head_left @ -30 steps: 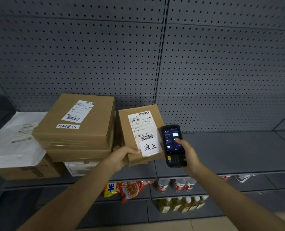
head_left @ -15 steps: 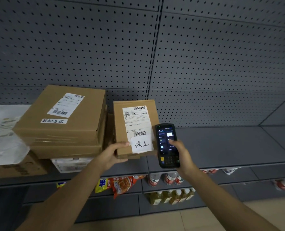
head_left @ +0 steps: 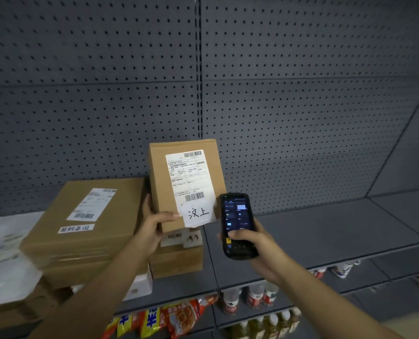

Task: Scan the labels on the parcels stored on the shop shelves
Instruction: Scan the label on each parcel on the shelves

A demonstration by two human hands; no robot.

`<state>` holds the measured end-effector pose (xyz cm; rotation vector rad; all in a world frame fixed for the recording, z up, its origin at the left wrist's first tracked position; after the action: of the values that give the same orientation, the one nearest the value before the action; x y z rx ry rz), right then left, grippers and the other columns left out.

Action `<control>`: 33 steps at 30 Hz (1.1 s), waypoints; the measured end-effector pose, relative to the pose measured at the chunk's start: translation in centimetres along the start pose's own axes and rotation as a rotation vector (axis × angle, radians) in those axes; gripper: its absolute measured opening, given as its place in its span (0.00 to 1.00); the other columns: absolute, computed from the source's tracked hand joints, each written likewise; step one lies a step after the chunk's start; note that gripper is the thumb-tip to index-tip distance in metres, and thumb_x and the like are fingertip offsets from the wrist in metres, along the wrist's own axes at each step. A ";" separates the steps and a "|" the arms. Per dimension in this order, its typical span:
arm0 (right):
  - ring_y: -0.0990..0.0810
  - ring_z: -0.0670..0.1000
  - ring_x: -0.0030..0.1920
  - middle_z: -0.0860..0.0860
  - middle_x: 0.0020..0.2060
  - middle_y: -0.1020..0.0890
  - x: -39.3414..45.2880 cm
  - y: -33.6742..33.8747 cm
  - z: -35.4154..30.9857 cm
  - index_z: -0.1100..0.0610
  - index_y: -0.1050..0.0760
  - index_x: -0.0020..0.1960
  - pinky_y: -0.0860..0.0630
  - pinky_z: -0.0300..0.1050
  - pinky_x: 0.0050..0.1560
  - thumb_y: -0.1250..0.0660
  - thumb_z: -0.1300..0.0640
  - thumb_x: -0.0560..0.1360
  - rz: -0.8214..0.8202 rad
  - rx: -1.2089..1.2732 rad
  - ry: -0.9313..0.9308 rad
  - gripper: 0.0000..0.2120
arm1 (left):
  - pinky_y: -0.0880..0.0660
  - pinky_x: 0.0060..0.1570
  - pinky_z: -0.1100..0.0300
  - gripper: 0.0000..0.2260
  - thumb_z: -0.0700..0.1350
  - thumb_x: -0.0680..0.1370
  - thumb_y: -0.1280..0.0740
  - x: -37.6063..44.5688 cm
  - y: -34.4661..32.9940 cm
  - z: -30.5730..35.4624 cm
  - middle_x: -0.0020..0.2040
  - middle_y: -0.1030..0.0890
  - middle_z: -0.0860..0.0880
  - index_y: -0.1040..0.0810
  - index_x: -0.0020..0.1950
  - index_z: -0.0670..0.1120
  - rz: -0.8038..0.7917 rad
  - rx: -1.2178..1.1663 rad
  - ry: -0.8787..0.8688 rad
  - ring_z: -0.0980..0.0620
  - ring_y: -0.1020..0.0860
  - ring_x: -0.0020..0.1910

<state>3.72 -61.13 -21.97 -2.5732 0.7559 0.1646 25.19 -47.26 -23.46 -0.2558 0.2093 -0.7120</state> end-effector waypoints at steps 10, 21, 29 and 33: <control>0.16 0.58 0.48 0.63 0.49 0.17 -4.6 -6.4 -3.8 0.67 0.29 0.64 0.21 0.50 0.57 0.29 0.69 0.67 -0.272 0.037 -0.153 0.26 | 0.26 0.59 0.51 0.57 0.34 0.59 0.27 -0.5 -0.8 7.3 0.62 0.25 0.53 0.55 0.79 0.59 -0.006 0.117 -0.164 0.52 0.25 0.58; 0.18 0.57 0.50 0.62 0.49 0.17 -10.8 -10.5 -2.8 0.68 0.24 0.54 0.25 0.47 0.59 0.30 0.67 0.68 -0.228 -0.066 -0.230 0.15 | 0.21 0.37 0.65 0.57 0.32 0.58 0.30 -4.2 1.2 5.4 0.60 0.25 0.55 0.56 0.79 0.57 -0.066 0.170 -0.115 0.58 0.20 0.47; 0.17 0.61 0.51 0.61 0.46 0.17 -15.3 -15.0 -0.8 0.60 0.22 0.53 0.21 0.51 0.54 0.29 0.69 0.63 -0.177 -0.114 -0.184 0.18 | 0.24 0.51 0.52 0.60 0.31 0.56 0.30 -6.9 4.2 3.6 0.71 0.29 0.39 0.60 0.78 0.60 -0.136 0.122 -0.029 0.48 0.21 0.50; 0.17 0.58 0.45 0.61 0.44 0.17 -17.5 -16.4 0.3 0.62 0.25 0.56 0.18 0.45 0.42 0.32 0.72 0.69 -0.188 -0.101 -0.152 0.16 | 0.25 0.58 0.48 0.59 0.30 0.57 0.29 -7.7 4.8 3.5 0.72 0.29 0.43 0.56 0.78 0.59 -0.154 0.126 -0.030 0.46 0.21 0.58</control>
<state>-2.24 -40.27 -11.74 -2.6722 0.4576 0.3424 23.43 -38.13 -20.75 -0.1628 0.1162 -0.8698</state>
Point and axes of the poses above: each hand's wrist, its own x-axis towards the middle knuckle, its own y-axis out of the back of the hand, z = x × y, the point moved 2 cm from there along x, towards the middle knuckle
